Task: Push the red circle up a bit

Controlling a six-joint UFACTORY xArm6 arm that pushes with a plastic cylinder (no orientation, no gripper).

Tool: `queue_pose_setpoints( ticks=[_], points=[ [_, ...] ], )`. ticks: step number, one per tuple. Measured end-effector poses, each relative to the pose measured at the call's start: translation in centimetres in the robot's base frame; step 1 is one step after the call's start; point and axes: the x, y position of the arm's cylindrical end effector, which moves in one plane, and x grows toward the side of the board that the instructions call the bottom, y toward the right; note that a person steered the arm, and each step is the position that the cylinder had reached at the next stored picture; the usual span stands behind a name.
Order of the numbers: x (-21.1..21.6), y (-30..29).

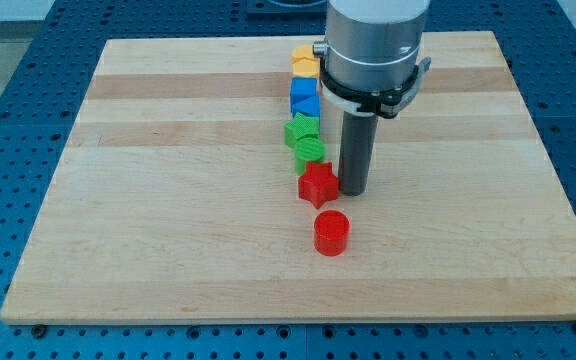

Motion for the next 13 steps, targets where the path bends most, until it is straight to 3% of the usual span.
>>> queue_pose_setpoints(
  ticks=[4,6,8,13],
  points=[
    [0.4,0.6],
    [4.6,2.3],
    [7.9,0.2],
    [10.0,-3.7]
  ],
)
